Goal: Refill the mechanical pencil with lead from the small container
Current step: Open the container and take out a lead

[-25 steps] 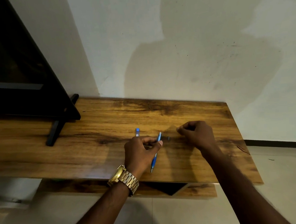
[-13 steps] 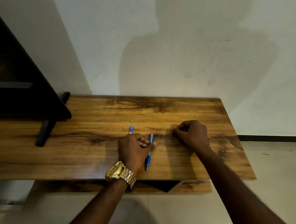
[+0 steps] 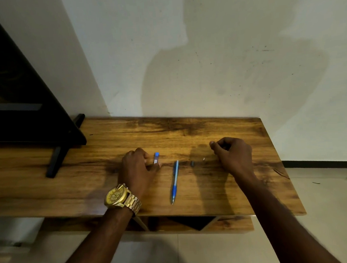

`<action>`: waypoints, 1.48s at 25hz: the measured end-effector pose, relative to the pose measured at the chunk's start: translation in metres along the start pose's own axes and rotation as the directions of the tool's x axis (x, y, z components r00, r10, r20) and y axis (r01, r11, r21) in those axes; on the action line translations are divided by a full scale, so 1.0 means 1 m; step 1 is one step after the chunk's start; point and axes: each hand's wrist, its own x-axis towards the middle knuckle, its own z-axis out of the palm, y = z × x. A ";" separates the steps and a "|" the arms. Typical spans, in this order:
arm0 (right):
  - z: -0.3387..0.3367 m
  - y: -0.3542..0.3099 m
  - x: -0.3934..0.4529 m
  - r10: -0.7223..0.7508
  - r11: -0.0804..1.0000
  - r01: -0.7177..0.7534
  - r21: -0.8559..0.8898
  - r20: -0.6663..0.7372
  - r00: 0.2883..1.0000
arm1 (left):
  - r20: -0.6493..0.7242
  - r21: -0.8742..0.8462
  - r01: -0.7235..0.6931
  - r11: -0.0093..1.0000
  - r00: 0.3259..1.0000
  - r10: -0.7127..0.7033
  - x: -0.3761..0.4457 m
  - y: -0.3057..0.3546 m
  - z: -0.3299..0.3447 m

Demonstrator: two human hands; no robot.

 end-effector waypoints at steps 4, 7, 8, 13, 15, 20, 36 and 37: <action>0.002 0.000 -0.001 -0.032 0.999 0.032 0.003 -0.010 0.999 | 0.003 0.116 -0.027 0.993 1.000 0.027 -0.001 -0.008 0.007; 0.003 -0.002 0.000 -0.036 0.999 0.036 0.006 -0.004 0.999 | 0.004 0.131 -0.037 0.991 0.999 0.037 0.001 -0.012 0.007; 0.003 -0.003 -0.001 -0.032 0.999 0.032 0.005 0.005 0.999 | 0.011 0.110 -0.023 0.994 1.000 0.022 0.001 -0.014 0.007; 0.000 -0.008 -0.002 -0.001 0.987 -0.003 0.160 0.029 1.000 | 0.115 -0.297 0.087 0.951 0.992 -0.055 0.004 -0.013 -0.002; 0.003 -0.017 -0.004 -0.004 0.932 -0.027 0.362 0.086 0.996 | 0.153 -0.525 0.090 0.846 0.988 -0.010 0.003 -0.006 -0.008; 0.025 -0.037 -0.020 -0.126 0.891 0.013 0.453 0.220 0.967 | 0.148 -0.668 0.022 0.744 0.984 0.104 -0.006 0.008 -0.009; 0.027 -0.030 -0.018 -0.173 0.841 -0.055 0.538 0.363 0.916 | 0.135 -0.595 -0.082 0.800 0.970 0.200 -0.010 0.017 -0.008; 0.025 -0.028 -0.014 -0.126 0.819 -0.090 0.567 0.330 0.935 | 0.127 -0.594 -0.083 0.800 0.973 0.195 -0.010 0.016 -0.008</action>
